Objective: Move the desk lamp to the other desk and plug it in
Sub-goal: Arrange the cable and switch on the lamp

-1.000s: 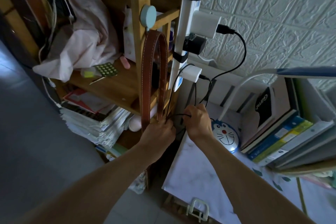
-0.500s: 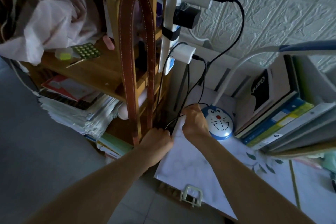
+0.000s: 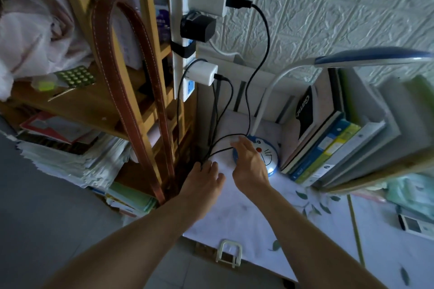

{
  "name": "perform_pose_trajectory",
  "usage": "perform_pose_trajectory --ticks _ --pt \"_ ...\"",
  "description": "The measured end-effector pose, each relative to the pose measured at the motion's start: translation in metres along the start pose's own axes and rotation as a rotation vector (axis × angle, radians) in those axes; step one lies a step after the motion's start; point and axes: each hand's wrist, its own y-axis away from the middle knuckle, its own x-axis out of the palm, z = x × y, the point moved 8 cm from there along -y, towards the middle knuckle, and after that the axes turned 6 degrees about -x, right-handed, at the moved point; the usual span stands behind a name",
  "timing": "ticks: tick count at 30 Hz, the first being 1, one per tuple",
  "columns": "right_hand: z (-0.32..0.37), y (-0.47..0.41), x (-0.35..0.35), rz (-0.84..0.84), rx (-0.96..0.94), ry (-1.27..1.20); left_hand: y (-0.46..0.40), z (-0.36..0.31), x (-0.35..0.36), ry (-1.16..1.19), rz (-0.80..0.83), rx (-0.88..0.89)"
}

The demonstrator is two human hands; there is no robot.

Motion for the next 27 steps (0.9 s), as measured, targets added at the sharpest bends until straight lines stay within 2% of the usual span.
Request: perform_pose_trajectory --ticks 8,11,21,27 --pt "-0.027 0.012 -0.036 -0.278 -0.063 -0.113 -0.030 -0.023 -0.016 -0.080 0.006 -0.029" --pt "-0.028 0.007 -0.034 -0.247 -0.084 -0.132 -0.037 -0.025 -0.019 -0.097 -0.036 -0.048" --pt "-0.022 -0.021 -0.046 -0.207 0.012 -0.222 -0.048 -0.001 -0.050 0.028 -0.184 -0.181" --pt "0.006 -0.043 -0.062 -0.175 -0.077 -0.348 -0.055 0.007 -0.063 0.086 -0.250 -0.164"
